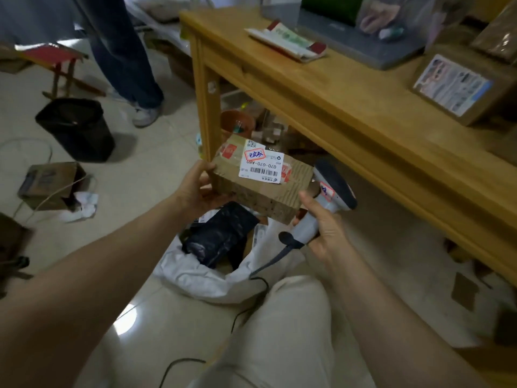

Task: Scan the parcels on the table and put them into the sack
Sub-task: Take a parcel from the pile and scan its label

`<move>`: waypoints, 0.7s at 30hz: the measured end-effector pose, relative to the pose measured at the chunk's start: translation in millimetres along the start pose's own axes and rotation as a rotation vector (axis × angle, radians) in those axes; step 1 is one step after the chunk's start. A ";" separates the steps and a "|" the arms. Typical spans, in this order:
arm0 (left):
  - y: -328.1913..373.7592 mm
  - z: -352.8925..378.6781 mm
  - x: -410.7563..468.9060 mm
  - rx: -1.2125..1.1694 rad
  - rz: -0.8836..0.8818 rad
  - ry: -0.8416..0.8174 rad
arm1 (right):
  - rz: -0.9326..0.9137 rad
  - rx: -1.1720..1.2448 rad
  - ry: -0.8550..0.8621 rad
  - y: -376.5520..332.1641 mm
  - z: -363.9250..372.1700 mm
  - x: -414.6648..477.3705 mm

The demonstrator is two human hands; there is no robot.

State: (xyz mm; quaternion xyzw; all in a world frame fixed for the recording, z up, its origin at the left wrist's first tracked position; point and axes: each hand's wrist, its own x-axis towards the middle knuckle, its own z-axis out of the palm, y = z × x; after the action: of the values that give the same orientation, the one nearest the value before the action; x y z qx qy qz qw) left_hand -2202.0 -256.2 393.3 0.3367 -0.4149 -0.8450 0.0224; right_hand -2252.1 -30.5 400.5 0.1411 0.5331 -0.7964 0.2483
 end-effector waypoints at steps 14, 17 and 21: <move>-64.6 -97.1 86.2 -0.151 -0.222 0.105 | 0.253 -0.210 0.063 79.4 26.5 100.3; -67.2 -113.2 105.7 -0.115 -0.202 0.189 | 0.269 -0.241 0.163 93.7 36.6 121.3; -79.9 -174.7 134.1 0.440 -0.086 0.846 | 0.200 -0.399 0.253 106.1 42.2 142.8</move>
State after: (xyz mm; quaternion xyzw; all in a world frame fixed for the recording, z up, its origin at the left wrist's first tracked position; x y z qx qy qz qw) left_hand -2183.5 -366.3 187.3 0.6648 -0.5239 -0.5260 0.0826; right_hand -2312.0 -137.0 264.5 0.2397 0.6899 -0.6229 0.2802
